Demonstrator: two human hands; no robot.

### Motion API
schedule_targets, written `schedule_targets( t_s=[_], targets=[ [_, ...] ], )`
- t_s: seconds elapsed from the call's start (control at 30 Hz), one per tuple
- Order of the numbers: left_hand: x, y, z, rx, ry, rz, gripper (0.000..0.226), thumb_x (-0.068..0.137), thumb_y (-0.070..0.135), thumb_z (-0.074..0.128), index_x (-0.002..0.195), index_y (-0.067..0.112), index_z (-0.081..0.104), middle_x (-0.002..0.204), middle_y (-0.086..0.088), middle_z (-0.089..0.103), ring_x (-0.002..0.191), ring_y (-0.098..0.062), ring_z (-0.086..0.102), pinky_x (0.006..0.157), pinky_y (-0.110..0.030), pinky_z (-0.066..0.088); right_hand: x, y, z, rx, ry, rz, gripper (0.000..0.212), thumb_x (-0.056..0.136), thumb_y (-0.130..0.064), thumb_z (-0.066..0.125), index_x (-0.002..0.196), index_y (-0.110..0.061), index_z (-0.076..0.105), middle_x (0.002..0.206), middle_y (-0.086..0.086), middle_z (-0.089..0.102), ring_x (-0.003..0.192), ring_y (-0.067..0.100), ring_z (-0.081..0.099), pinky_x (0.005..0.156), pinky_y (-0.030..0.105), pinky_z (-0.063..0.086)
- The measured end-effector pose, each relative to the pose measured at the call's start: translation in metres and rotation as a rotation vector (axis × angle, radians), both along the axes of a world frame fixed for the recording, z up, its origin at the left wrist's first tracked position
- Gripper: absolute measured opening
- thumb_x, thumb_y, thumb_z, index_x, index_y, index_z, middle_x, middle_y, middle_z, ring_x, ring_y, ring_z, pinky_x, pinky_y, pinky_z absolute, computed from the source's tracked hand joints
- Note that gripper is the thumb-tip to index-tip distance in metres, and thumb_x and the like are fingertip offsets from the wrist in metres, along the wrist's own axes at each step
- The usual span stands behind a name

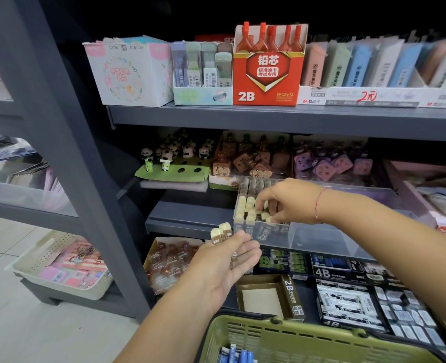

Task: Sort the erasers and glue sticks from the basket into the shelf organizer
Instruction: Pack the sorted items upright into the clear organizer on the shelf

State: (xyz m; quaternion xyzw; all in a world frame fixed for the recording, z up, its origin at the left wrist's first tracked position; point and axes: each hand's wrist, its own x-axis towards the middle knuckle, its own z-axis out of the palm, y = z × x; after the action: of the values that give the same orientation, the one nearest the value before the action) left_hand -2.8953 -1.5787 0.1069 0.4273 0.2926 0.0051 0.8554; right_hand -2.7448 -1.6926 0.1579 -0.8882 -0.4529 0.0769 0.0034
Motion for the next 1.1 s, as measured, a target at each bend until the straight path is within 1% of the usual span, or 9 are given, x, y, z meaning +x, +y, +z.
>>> schedule_targets(
  t_s=[0.2,0.33,0.43,0.57,0.7,0.77,0.97,1.03,1.1],
  targets=[
    [0.001,0.001,-0.002,-0.011,-0.001,0.004,0.022,0.092,0.008,0.060,0.105,-0.009,0.064,0.091,-0.023,0.072,0.084,-0.027,0.072,0.068,-0.031,0.061,-0.004,-0.002,-0.001,0.005,0.029,-0.006,0.020,0.091,-0.024,0.060,0.110,-0.026,0.065,0.086,-0.010,0.062,0.078,0.009,0.054,0.072,0.021,0.039],
    [0.001,0.001,-0.002,-0.006,-0.003,0.001,0.022,0.092,0.009,0.060,0.105,-0.009,0.065,0.091,-0.022,0.073,0.084,-0.026,0.073,0.069,-0.031,0.061,-0.005,0.004,-0.005,0.050,-0.050,-0.084,0.003,0.087,-0.028,0.064,0.090,-0.026,0.065,0.072,-0.013,0.057,0.080,0.013,0.057,0.072,0.025,0.044],
    [0.000,0.001,-0.002,-0.004,-0.001,0.001,0.022,0.092,0.009,0.060,0.105,-0.009,0.065,0.091,-0.022,0.073,0.085,-0.026,0.072,0.070,-0.031,0.060,-0.007,0.008,-0.008,0.093,-0.096,-0.168,0.010,0.084,-0.032,0.069,0.079,-0.030,0.060,0.062,-0.016,0.048,0.078,0.014,0.054,0.068,0.024,0.041],
    [0.001,0.002,-0.003,-0.005,-0.004,0.005,0.022,0.092,0.009,0.060,0.104,-0.009,0.065,0.091,-0.023,0.073,0.085,-0.027,0.072,0.068,-0.031,0.061,-0.011,0.014,-0.008,0.096,-0.112,-0.225,0.013,0.080,-0.031,0.072,0.075,-0.029,0.060,0.064,-0.015,0.048,0.077,0.016,0.054,0.068,0.025,0.041],
    [0.001,0.002,-0.002,-0.007,-0.004,0.003,0.022,0.092,0.009,0.060,0.104,-0.009,0.065,0.091,-0.023,0.073,0.084,-0.027,0.072,0.069,-0.031,0.061,-0.014,0.017,-0.009,0.129,-0.109,-0.256,0.006,0.080,-0.022,0.071,0.076,-0.023,0.067,0.075,-0.010,0.061,0.079,0.015,0.059,0.067,0.026,0.045],
    [0.002,0.001,-0.002,-0.006,-0.005,0.000,0.022,0.092,0.009,0.060,0.105,-0.009,0.064,0.091,-0.022,0.073,0.084,-0.027,0.072,0.070,-0.032,0.060,-0.014,0.017,-0.012,0.171,-0.081,-0.294,0.013,0.079,-0.019,0.071,0.068,-0.024,0.065,0.084,-0.007,0.070,0.082,0.015,0.063,0.072,0.028,0.051],
    [0.001,0.002,-0.003,-0.009,-0.006,0.001,0.022,0.092,0.009,0.060,0.105,-0.009,0.064,0.090,-0.022,0.073,0.082,-0.026,0.073,0.069,-0.031,0.061,-0.011,0.017,-0.020,0.255,-0.132,-0.422,0.029,0.079,-0.011,0.060,0.054,-0.025,0.053,0.087,0.001,0.070,0.084,0.024,0.065,0.071,0.030,0.052],
    [0.001,0.003,-0.004,-0.008,-0.005,0.002,0.022,0.092,0.009,0.060,0.104,-0.009,0.065,0.090,-0.022,0.073,0.081,-0.026,0.073,0.069,-0.031,0.061,-0.012,0.018,-0.018,0.230,-0.116,-0.440,0.025,0.079,-0.012,0.058,0.058,-0.025,0.055,0.089,0.003,0.069,0.083,0.026,0.065,0.069,0.030,0.052],
    [0.001,0.002,-0.004,-0.001,-0.003,0.001,0.022,0.092,0.009,0.060,0.103,-0.009,0.065,0.091,-0.022,0.073,0.081,-0.026,0.073,0.069,-0.031,0.061,-0.013,0.019,-0.017,0.179,-0.099,-0.445,0.010,0.082,-0.024,0.064,0.073,-0.020,0.063,0.089,0.004,0.068,0.083,0.027,0.064,0.072,0.033,0.054]
  ],
)
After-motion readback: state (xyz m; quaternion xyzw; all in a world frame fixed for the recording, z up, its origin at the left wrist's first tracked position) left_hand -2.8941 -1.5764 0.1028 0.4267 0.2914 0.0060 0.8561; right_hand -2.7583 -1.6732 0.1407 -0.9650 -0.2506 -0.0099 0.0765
